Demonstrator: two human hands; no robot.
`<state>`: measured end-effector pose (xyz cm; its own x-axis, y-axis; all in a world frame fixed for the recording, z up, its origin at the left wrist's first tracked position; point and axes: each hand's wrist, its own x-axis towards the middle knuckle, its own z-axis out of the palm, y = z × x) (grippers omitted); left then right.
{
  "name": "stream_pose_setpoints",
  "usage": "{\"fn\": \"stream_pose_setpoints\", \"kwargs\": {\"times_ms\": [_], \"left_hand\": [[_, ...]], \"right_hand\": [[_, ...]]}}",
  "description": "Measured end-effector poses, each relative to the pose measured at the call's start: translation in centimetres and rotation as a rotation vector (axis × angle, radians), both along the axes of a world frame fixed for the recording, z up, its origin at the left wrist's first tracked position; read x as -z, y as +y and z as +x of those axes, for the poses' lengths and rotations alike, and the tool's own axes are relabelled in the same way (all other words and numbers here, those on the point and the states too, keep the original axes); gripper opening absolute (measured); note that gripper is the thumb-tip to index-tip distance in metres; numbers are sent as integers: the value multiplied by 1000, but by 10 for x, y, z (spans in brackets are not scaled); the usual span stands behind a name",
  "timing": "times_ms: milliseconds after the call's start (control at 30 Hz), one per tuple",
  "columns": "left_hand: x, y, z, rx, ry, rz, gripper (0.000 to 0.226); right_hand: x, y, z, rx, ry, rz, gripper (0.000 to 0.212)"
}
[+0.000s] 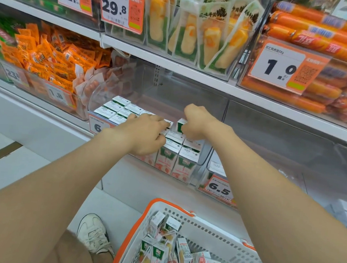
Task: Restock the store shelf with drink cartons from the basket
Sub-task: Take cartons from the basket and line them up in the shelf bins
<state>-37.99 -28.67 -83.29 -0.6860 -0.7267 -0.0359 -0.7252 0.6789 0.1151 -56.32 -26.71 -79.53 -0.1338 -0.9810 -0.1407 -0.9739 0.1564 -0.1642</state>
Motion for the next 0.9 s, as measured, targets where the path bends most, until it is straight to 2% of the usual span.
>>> {"fn": "stream_pose_setpoints", "kwargs": {"times_ms": [100, 200, 300, 400, 467, 533, 600, 633, 700, 767, 833, 900], "left_hand": [[1, 4, -1, 2, 11, 5, 44], [1, 9, 0, 9, 48, -24, 39], [-2, 21, 1, -24, 102, -70, 39], [-6, 42, -1, -53, 217, -170, 31], [-8, 61, -2, -89, 333, -198, 22], [-7, 80, -2, -120, 382, -95, 16], [2, 100, -5, -38, 310, 88, 18], [9, 111, -9, 46, 240, 159, 19], [29, 132, -20, 201, 46, 261, 29], [60, 150, -33, 298, -200, 357, 26], [102, 161, -44, 346, -483, 447, 26], [148, 164, -49, 341, -678, 483, 20]], "right_hand": [[4, -2, -1, -80, -25, 51, 13], [12, -2, -3, -91, -25, 79, 20], [6, 7, 3, -94, 57, 113, 19], [0, 33, 11, -118, 40, -107, 7], [3, 66, 17, -145, 8, -382, 29], [13, 113, 22, -154, -53, -618, 32], [28, 163, 24, -174, -121, -663, 27], [39, 184, 24, -180, -150, -610, 27], [69, 213, 18, -191, -125, -397, 30], [103, 230, 7, -210, -49, -135, 30], [142, 242, -4, -233, -23, 75, 22], [180, 255, -16, -218, -75, 219, 21]]}}
